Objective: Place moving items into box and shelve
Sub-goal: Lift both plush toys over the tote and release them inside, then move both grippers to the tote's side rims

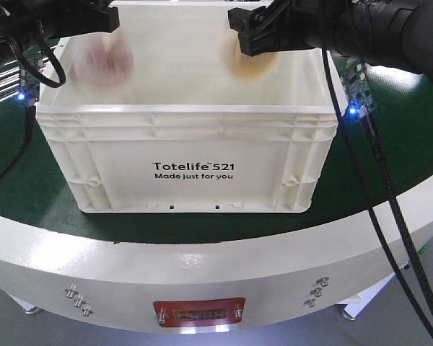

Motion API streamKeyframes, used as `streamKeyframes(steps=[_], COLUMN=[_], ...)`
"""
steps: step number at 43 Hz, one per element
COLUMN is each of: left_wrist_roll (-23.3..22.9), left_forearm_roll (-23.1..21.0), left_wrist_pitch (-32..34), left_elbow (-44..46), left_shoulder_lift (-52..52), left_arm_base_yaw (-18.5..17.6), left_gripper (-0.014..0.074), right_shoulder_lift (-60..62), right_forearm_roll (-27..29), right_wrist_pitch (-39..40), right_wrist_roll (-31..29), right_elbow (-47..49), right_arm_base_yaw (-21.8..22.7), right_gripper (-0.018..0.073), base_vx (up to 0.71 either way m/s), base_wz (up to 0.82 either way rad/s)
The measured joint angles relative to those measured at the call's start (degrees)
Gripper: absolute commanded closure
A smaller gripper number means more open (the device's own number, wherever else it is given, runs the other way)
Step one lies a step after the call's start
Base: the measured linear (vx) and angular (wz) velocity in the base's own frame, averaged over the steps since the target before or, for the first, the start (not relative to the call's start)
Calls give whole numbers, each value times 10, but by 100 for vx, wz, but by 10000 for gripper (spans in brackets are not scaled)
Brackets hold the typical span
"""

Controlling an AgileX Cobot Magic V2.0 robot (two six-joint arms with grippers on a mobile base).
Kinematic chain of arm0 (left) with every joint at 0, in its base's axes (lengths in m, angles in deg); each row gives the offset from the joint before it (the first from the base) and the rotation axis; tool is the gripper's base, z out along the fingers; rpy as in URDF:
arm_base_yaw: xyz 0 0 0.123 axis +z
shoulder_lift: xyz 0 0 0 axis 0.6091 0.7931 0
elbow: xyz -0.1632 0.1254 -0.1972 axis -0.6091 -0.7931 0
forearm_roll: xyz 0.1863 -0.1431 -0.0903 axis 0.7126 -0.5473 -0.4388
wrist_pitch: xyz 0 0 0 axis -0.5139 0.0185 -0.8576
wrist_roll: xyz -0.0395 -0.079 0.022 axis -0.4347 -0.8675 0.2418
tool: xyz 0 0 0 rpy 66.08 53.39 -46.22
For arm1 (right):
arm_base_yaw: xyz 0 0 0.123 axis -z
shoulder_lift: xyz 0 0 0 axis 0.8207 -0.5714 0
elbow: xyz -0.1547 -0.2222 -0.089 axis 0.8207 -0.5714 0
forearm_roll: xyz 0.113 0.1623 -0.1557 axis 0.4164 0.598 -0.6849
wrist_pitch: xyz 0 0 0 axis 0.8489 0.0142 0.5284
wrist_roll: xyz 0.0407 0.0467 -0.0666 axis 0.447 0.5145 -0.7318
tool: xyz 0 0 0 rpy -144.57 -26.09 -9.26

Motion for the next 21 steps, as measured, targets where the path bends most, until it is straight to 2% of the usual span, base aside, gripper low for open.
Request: streamKeyframes(steps=[1, 2, 9, 21], left_wrist_roll=[0, 0, 0, 0], left_forearm_roll=[0, 0, 0, 1], left_wrist_pitch=[0, 0, -61, -157], left_elbow=[0, 0, 0, 0], left_shoulder_lift=[0, 0, -22, -48], left_arm_base_yaw=[0, 0, 31, 115], left_gripper=[-22, 10, 12, 12], right_shoulder_lift=[0, 0, 0, 0], right_forearm_roll=[0, 0, 10, 13], right_wrist_pitch=[0, 0, -18, -94], right_wrist_roll=[6, 9, 45, 98], right_elbow=[0, 0, 0, 0], right_arm_base_yaw=[0, 0, 33, 145], right_gripper=[-91, -51, -46, -29], base_vx=[0, 0, 0, 0], base_wz=[0, 0, 0, 0])
